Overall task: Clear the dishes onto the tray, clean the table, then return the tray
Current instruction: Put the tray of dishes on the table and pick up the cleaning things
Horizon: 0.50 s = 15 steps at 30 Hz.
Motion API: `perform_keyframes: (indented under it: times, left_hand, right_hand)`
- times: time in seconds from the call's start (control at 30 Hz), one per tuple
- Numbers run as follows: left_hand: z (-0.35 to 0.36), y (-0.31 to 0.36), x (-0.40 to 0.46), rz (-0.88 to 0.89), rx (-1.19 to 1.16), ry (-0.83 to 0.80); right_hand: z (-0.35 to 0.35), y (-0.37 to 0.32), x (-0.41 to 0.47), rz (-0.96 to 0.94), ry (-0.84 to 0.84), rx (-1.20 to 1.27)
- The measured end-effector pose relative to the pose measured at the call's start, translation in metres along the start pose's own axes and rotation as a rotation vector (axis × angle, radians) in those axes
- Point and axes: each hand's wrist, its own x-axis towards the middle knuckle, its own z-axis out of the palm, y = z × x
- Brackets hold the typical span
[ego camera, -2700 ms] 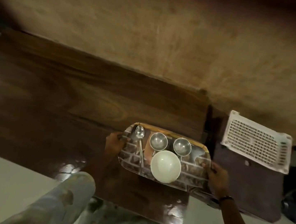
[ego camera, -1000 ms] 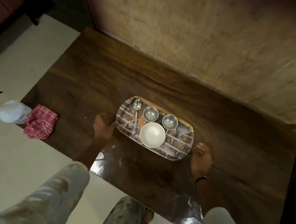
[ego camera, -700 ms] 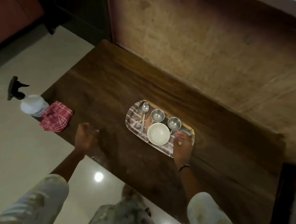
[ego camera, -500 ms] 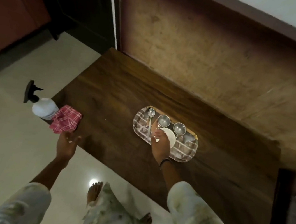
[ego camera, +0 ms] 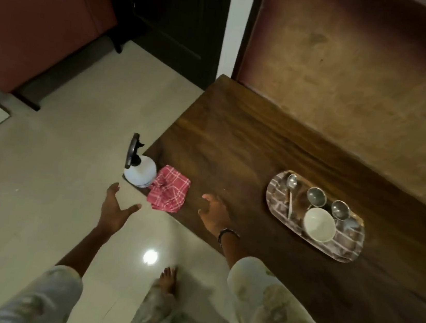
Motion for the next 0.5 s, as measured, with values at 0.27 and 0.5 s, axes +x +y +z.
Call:
perform_keyframes:
  times: [0.27,0.5]
  left_hand:
    - [-0.019,0.017,0.087,0.24,-0.066,-0.094]
    - [-0.003,0.024,0.121,0.189,0.001,-0.229]
  right_hand:
    - [0.08,-0.059,0.058,-0.354,-0.054,-0.272]
    - [0.129,-0.067,0.083,-0.135,-0.127,-0.427]
